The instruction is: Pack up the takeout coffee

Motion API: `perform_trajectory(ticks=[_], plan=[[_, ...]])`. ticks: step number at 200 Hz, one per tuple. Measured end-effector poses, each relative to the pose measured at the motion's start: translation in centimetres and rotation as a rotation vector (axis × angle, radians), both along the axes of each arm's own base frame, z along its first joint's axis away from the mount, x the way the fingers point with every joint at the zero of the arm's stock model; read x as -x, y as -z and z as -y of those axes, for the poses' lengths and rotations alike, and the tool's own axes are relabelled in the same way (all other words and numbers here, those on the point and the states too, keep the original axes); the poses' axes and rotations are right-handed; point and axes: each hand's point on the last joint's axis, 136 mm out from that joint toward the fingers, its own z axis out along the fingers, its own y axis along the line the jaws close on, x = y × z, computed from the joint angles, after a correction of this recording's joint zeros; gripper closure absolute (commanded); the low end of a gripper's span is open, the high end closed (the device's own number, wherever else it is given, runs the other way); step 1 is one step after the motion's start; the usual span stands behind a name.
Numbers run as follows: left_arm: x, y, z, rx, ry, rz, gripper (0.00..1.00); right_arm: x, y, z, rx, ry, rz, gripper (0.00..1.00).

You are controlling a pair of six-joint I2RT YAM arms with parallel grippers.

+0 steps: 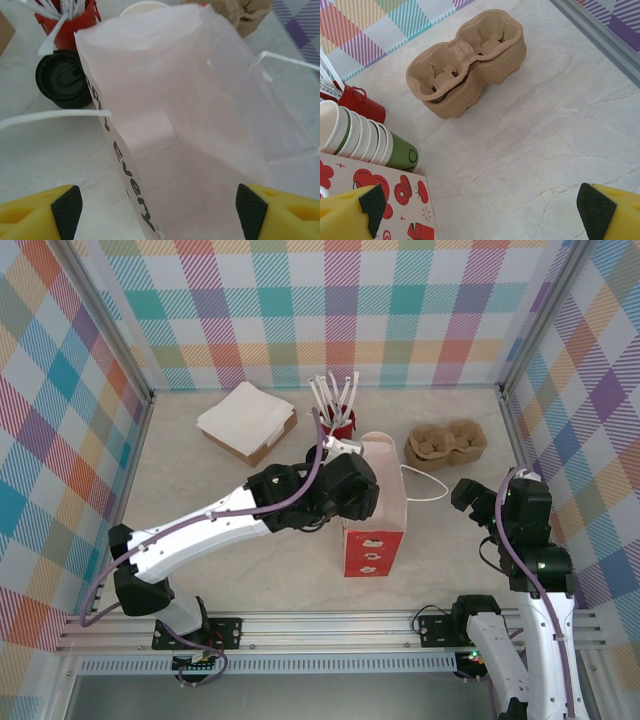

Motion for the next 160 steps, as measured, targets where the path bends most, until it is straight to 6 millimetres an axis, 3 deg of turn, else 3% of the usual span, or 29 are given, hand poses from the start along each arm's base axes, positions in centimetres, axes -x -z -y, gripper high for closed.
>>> perform_trajectory(ticks=[43, 100, 160], plan=[[0.1, 3.5, 0.1, -0.057, -0.019, -0.051, 0.33, 0.0, 0.3, 0.0, -0.001, 0.000, -0.007, 0.00], [-0.1, 3.8, 0.3, -0.064, -0.032, -0.044, 0.69, 0.0, 0.3, 0.0, -0.003, 0.002, -0.007, 0.00], [-0.5, 3.7, 0.0, -0.078, -0.044, -0.020, 1.00, 0.0, 0.3, 0.0, -0.003, 0.002, -0.007, 0.00]])
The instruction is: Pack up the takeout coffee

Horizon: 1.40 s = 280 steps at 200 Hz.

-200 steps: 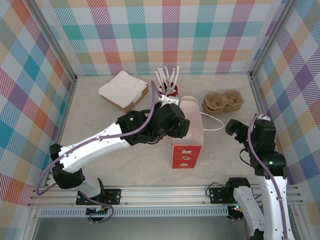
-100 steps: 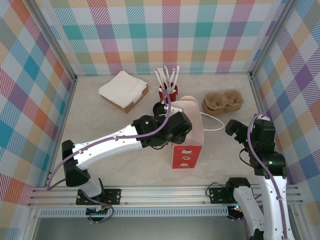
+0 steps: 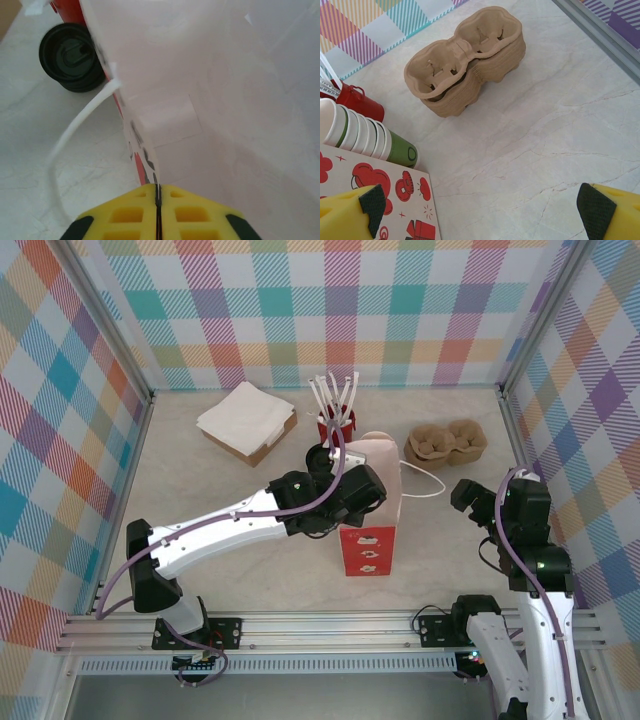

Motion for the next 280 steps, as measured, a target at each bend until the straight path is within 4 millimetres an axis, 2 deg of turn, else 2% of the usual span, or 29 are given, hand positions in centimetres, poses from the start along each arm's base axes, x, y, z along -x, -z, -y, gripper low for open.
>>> perform_trajectory(ticks=[48, 75, 101, 153, 185, 214, 238, 280], plan=[[-0.1, -1.7, -1.0, 0.000, 0.007, 0.050, 1.00, 0.0, 0.0, 0.0, 0.001, 0.000, 0.002, 0.00], [0.1, -4.3, -2.5, 0.027, 0.025, 0.094, 1.00, 0.1, -0.1, 0.0, 0.001, 0.000, 0.003, 0.00], [0.3, -6.8, -4.9, 0.048, 0.033, 0.132, 1.00, 0.1, -0.1, 0.1, 0.003, 0.002, 0.004, 0.00], [0.0, -11.0, -11.6, 0.091, -0.023, 0.193, 1.00, 0.3, 0.0, 0.1, 0.006, 0.001, 0.006, 0.00], [0.3, -12.8, -16.1, 0.104, -0.076, 0.228, 1.00, 0.3, 0.3, 0.1, 0.005, 0.000, -0.003, 0.00], [0.1, -13.3, -20.0, 0.082, -0.154, 0.232, 1.00, 0.3, 0.3, 0.1, 0.005, 0.000, -0.003, 0.00], [-0.7, -13.4, -22.4, 0.046, -0.214, 0.225, 1.00, 0.3, 0.3, 0.1, 0.005, 0.000, -0.003, 0.00], [-3.0, -13.3, -27.2, -0.018, -0.357, 0.210, 1.00, 0.3, 0.4, 0.1, 0.005, 0.000, -0.005, 0.00]])
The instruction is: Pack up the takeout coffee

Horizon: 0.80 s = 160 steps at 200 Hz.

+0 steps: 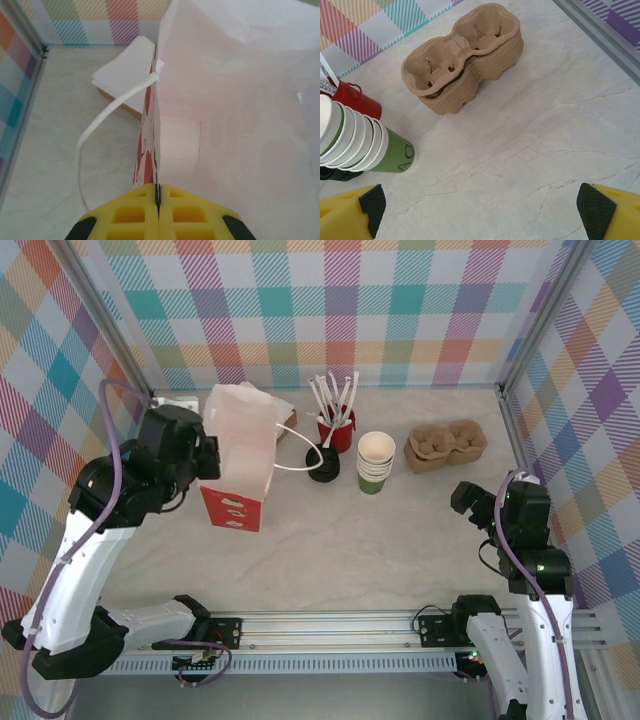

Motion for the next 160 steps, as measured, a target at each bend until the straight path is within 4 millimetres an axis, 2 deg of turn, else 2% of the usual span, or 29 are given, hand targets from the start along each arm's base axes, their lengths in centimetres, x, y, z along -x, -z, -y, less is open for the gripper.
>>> perform_trajectory(ticks=[37, 81, 127, 160], plan=[[-2.7, 1.7, -5.0, -0.013, -0.139, -0.079, 1.00, 0.0, 0.1, 0.0, 0.003, -0.002, -0.003, 0.00], [-7.6, 4.7, -11.3, 0.049, -0.285, -0.134, 1.00, -0.1, 0.2, 0.0, 0.007, -0.005, -0.011, 0.00], [-13.6, 8.0, -15.5, 0.118, -0.337, -0.151, 1.00, -0.5, 1.2, 0.0, 0.007, -0.005, -0.042, 0.00], [-17.1, 10.0, -18.1, 0.128, -0.377, -0.173, 1.00, -0.9, 1.6, -0.1, 0.004, -0.008, -0.062, 0.00]])
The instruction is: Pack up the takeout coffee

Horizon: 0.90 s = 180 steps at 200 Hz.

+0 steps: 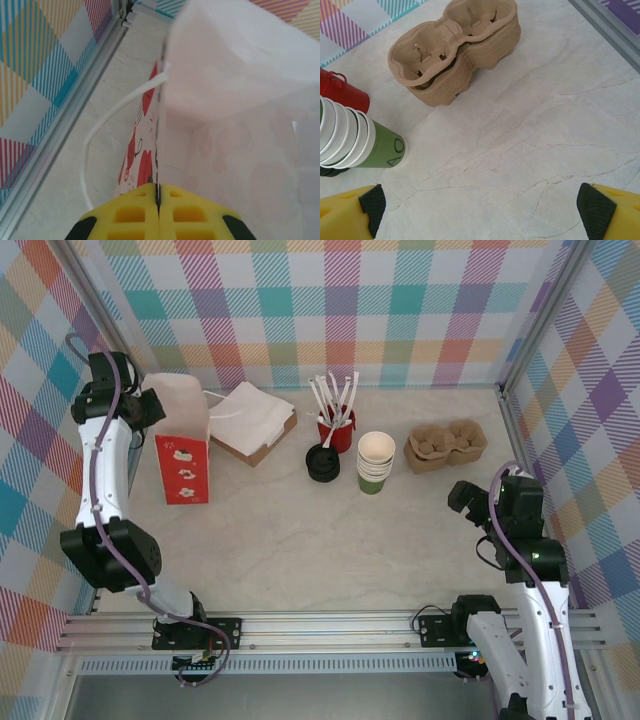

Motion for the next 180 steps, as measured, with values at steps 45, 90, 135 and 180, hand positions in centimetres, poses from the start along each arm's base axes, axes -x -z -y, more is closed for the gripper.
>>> perform_trajectory(ticks=[45, 90, 135, 180], plan=[[-2.5, -0.5, -1.4, -0.025, -0.003, 0.019, 1.00, -0.1, 0.1, -0.1, -0.006, -0.006, 0.001, 0.00], [-2.8, -0.4, -2.2, -0.033, -0.017, 0.018, 0.99, -0.1, 0.4, -0.2, -0.008, -0.009, -0.003, 0.00], [-2.9, 0.7, -2.7, -0.047, -0.029, -0.017, 0.78, -0.1, 0.4, -0.2, -0.007, -0.010, -0.001, 0.00], [-2.4, 0.7, -4.2, -0.084, -0.063, -0.041, 0.54, 0.2, 0.0, -0.2, 0.011, -0.024, 0.014, 0.00]])
